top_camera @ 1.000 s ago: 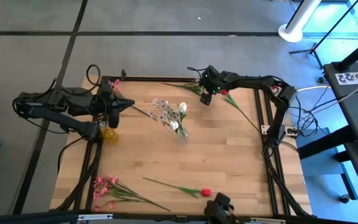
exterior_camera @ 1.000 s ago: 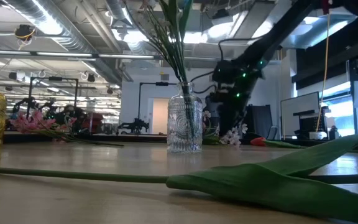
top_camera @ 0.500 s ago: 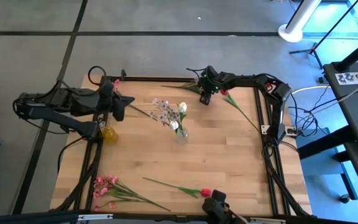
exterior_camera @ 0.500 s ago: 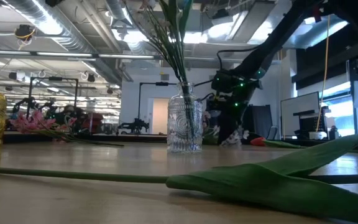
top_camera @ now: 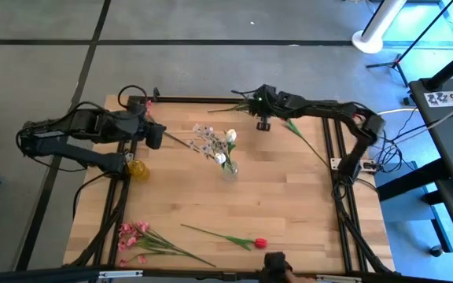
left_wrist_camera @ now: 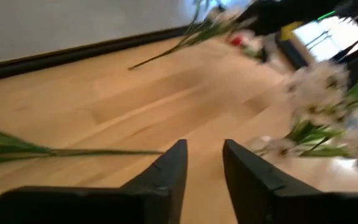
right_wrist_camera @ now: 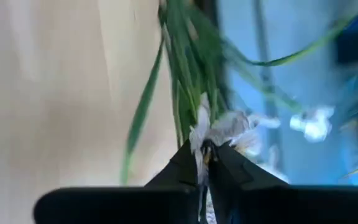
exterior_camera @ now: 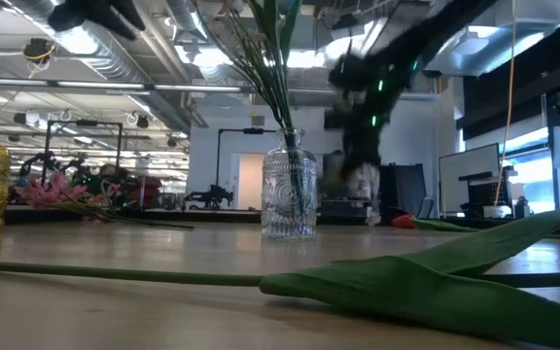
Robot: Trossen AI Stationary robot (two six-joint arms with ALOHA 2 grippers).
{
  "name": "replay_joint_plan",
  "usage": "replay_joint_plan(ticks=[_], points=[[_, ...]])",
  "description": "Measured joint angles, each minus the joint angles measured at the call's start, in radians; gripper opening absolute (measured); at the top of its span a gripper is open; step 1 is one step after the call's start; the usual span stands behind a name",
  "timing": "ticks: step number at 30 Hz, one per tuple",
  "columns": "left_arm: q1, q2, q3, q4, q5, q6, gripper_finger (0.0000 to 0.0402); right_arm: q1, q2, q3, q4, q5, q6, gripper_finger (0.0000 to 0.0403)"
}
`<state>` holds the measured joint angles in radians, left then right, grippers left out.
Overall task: Sort flowers into vase by color
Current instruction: Put the white flower into the transparent vase
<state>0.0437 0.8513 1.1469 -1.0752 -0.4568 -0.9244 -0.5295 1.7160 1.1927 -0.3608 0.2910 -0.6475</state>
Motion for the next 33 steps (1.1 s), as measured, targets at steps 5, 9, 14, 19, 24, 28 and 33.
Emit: replay_joint_plan(ticks=[5,9,14,19,24,28,33], points=[[0.109,0.007,0.000,-0.069,0.031,0.179,0.0135,0.115,-0.169,0.000,0.015,0.119,-0.172,0.0013],[0.184,0.021,-0.002,-0.004,0.058,0.452,0.0143,0.163,-0.271,0.000,0.018,0.159,-0.197,0.0013],[0.285,0.054,-0.116,0.203,0.246,0.655,0.0143,0.202,-0.334,0.001,0.012,0.171,-0.082,0.0007],[0.384,0.060,-0.374,0.522,0.459,0.683,0.0144,0.237,-0.351,0.001,0.004,0.150,0.058,0.0013],[0.400,0.084,-0.604,0.922,0.629,0.671,0.0144,0.281,-0.355,0.001,-0.037,0.002,0.147,0.0005],[0.382,0.173,-0.690,1.175,0.690,0.607,0.0144,0.294,-0.344,0.001,-0.062,-0.022,0.227,0.0008],[0.352,0.327,-0.683,1.323,0.727,0.554,0.0144,0.294,-0.340,0.001,-0.062,-0.022,0.244,0.0008]])
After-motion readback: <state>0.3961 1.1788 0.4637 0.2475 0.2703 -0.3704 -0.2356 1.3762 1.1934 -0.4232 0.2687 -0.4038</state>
